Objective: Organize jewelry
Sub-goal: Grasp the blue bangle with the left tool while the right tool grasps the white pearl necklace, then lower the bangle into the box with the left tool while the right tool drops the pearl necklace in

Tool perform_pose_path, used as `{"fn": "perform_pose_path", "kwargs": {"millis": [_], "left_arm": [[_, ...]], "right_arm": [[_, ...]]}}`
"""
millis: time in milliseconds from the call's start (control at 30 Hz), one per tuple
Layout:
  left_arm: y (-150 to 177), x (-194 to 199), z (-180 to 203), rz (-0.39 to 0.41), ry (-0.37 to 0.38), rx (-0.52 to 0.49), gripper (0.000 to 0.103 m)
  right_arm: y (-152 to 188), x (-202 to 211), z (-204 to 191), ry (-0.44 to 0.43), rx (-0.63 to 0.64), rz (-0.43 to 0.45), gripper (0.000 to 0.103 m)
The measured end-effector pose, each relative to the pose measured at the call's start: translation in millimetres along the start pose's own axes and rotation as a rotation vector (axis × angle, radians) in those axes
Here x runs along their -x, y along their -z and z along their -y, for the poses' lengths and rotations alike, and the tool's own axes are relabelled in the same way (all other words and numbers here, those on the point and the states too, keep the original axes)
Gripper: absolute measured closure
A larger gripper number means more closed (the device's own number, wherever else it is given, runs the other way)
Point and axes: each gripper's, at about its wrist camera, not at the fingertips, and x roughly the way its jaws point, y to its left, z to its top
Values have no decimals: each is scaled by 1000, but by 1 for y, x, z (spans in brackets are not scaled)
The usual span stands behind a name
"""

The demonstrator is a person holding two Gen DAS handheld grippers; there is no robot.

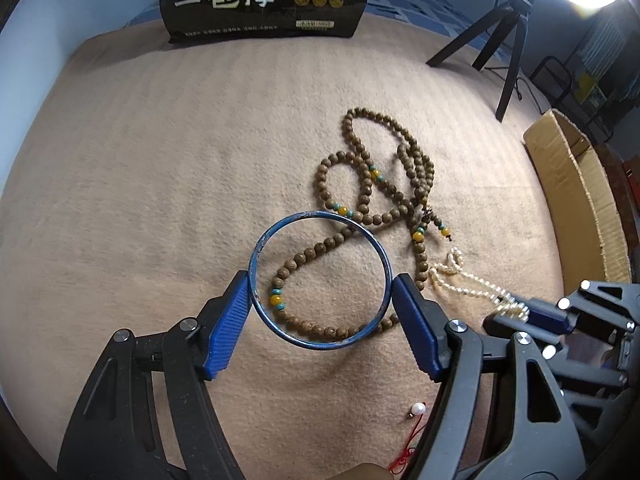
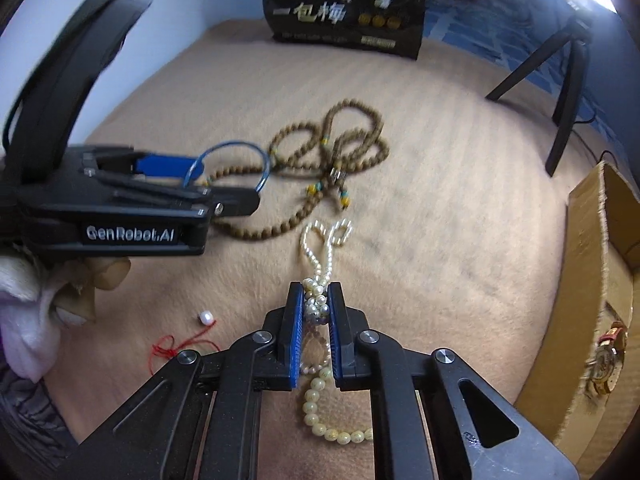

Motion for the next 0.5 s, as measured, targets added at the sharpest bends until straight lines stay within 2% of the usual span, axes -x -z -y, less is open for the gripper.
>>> {"fn": "perform_pose_path", "kwargs": {"millis": [500], "left_arm": [[-4,49,9,100,56,5,30]], "right_arm": [[-14,65,11,22,-48,182,93]]}}
